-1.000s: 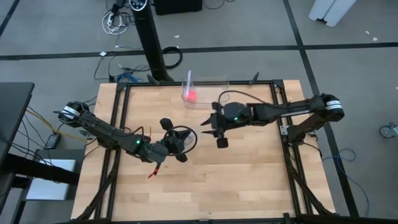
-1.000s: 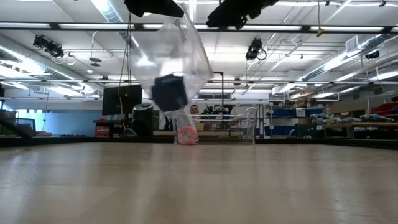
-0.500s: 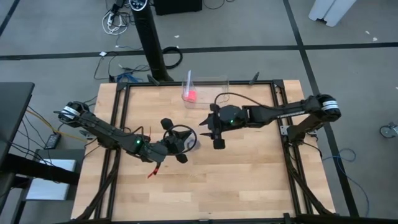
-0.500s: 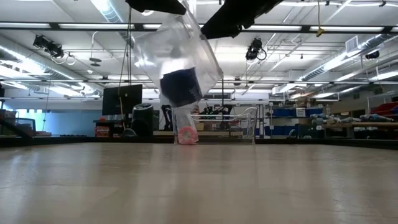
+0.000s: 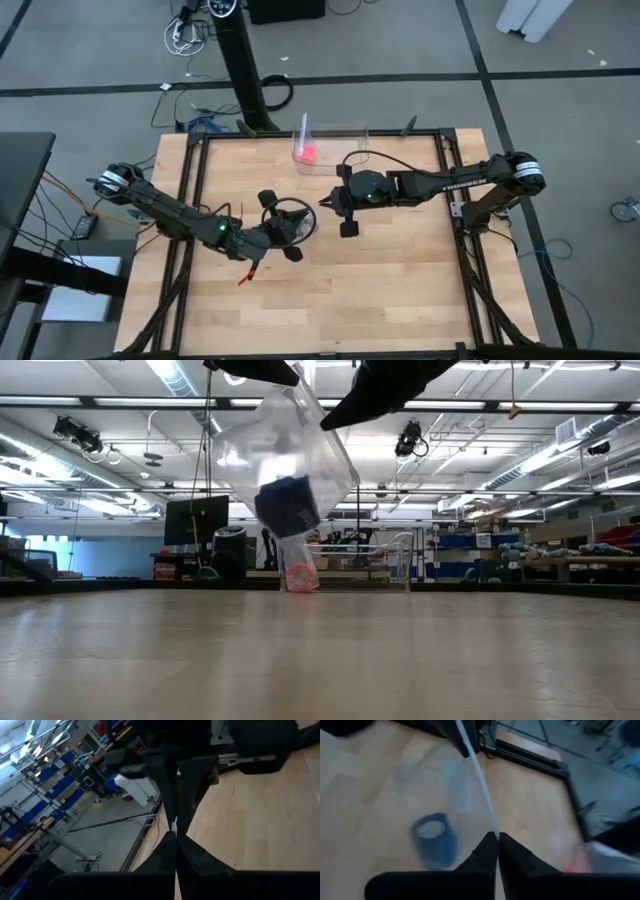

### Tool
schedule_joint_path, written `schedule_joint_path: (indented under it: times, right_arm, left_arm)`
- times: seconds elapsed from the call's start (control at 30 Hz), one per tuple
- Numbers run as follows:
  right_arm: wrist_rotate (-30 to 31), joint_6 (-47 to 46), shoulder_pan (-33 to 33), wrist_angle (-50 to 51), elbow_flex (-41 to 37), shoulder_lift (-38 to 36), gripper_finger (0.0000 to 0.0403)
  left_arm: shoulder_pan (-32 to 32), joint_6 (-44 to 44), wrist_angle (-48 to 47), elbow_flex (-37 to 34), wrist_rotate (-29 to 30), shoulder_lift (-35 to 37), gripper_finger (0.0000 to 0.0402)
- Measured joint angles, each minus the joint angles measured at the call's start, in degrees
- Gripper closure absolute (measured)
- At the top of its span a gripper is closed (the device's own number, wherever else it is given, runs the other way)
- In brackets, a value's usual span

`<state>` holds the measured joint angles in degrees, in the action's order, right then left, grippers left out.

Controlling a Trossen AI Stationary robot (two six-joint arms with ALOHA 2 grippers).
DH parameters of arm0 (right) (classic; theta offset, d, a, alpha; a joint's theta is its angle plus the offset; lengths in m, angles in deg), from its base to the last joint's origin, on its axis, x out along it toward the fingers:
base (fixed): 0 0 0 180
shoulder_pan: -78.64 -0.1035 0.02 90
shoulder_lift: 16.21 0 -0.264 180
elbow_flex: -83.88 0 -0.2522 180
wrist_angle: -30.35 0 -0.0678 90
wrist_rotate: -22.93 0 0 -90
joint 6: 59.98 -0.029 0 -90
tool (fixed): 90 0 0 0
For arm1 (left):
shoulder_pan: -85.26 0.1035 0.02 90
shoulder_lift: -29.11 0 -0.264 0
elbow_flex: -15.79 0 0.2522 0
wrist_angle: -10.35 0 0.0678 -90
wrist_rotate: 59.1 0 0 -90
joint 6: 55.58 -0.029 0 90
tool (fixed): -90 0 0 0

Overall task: Roll bandage
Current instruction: Put the packed rolled bandage into the transparent bin

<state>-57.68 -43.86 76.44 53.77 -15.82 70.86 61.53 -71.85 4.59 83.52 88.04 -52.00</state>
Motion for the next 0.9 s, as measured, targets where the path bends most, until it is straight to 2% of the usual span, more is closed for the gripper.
schedule_joint_path:
  times: [0.1, 0.2, 0.3, 0.37, 0.5, 0.63, 0.77, 0.9]
  right_arm:
    - [4.9, 4.2, -0.2, 0.9, 0.0, -1.2, 0.0398]
    - [11.1, 8.3, 1.0, 2.2, 0.0, -3.0, 0.0399]
    - [16.4, 14.5, 2.9, 1.7, 0.0, -5.0, 0.0400]
    - [17.1, 20.1, 4.9, 1.1, 0.0, -5.8, 0.0401]
    - [17.2, 34.1, 10.4, -3.7, 0.0, -5.7, 0.0401]
    - [14.4, 46.2, 16.8, -7.1, 0.0, -4.9, 0.0402]
    - [7.8, 51.7, 23.0, -7.3, 0.0, -3.9, 0.0402]
    - [1.9, 57.1, 27.4, -7.7, 0.0, -0.7, 0.0402]
  left_arm:
    - [0.1, 4.2, -1.9, 0.0, 0.3, 0.1, 0.0383]
    - [-0.2, 12.0, -8.6, 0.0, -0.3, 1.4, 0.0359]
    - [-0.4, 22.5, -17.7, 0.0, -4.6, 3.3, 0.0332]
    - [-0.7, 27.6, -21.6, -0.1, -7.8, 4.5, 0.0316]
    - [-1.7, 30.0, -21.0, -2.0, -11.8, 5.9, 0.0285]
    - [-1.8, 29.9, -16.6, -5.0, -16.1, 6.7, 0.0267]
    - [-1.5, 28.9, -10.5, -8.3, -16.9, 6.7, 0.0261]
    - [0.5, 27.3, -3.6, -11.3, -21.4, 6.7, 0.0260]
